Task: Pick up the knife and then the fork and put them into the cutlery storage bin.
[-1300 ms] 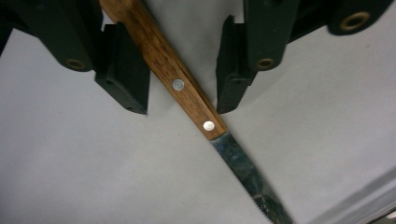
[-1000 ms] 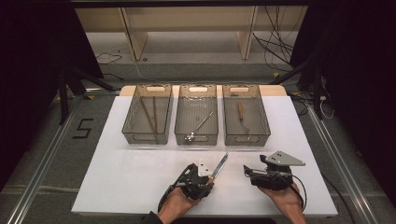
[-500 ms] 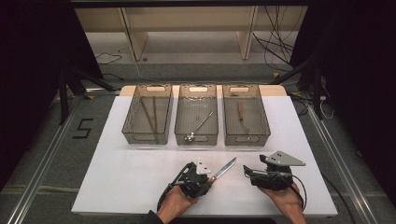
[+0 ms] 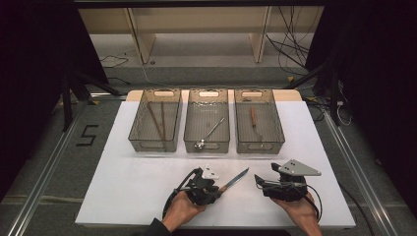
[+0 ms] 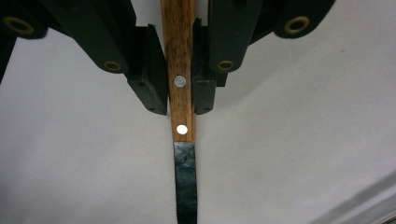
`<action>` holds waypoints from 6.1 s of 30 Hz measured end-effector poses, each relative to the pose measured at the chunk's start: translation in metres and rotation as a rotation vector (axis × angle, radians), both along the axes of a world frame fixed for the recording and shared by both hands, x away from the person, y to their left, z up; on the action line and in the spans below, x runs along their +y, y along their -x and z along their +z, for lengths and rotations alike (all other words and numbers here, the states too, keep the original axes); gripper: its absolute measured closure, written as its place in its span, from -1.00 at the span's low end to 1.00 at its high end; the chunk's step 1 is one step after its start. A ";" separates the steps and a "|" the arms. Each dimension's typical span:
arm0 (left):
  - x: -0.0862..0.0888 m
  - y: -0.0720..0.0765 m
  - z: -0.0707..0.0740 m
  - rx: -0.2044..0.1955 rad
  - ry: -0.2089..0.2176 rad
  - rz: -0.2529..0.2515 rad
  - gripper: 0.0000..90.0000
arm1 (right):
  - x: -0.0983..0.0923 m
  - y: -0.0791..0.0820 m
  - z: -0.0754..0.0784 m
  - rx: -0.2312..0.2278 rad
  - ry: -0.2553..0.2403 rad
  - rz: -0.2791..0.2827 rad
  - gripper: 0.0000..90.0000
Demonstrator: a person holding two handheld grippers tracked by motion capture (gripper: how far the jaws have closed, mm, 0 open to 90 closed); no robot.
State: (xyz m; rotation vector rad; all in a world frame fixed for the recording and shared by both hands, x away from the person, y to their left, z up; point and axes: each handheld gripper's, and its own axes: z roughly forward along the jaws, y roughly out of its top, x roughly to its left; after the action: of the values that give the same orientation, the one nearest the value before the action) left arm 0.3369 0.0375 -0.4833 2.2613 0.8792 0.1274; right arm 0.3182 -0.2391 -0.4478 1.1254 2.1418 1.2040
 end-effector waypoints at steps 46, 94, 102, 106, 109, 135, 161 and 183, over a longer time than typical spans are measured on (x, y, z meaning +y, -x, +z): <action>0.029 0.000 0.050 0.125 0.044 -0.194 0.69 | 0.127 0.062 -0.035 -0.602 0.822 0.441 0.41; 0.100 -0.006 0.093 -0.087 0.272 0.014 -0.45 | 0.087 0.031 0.007 -0.463 0.687 0.304 0.81; 0.117 -0.002 0.069 -0.169 0.257 0.043 -0.55 | 0.055 -0.004 0.050 -0.263 0.320 0.214 0.81; 0.126 0.000 0.056 -0.199 0.268 0.066 -0.57 | 0.042 -0.025 0.062 -0.165 0.161 0.189 0.81; 0.132 0.001 0.049 -0.228 0.282 0.087 -0.58 | 0.033 -0.043 0.068 -0.100 0.072 0.162 0.81; 0.155 0.009 0.016 -0.258 0.309 0.165 -0.60 | -0.001 -0.147 0.094 0.151 -0.275 -0.027 0.81; 0.154 0.014 0.014 -0.274 0.312 0.146 -0.64 | -0.005 -0.193 0.075 0.209 -0.208 -0.182 0.81; 0.154 0.013 0.012 -0.265 0.318 0.151 -0.64 | 0.001 -0.199 0.044 0.274 -0.176 -0.217 0.80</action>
State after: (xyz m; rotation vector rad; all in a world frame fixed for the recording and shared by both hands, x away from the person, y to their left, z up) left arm 0.3235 0.1919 -0.4710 1.8337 0.8591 0.3249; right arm 0.5172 -0.2377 -0.4037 1.6376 2.0652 1.2142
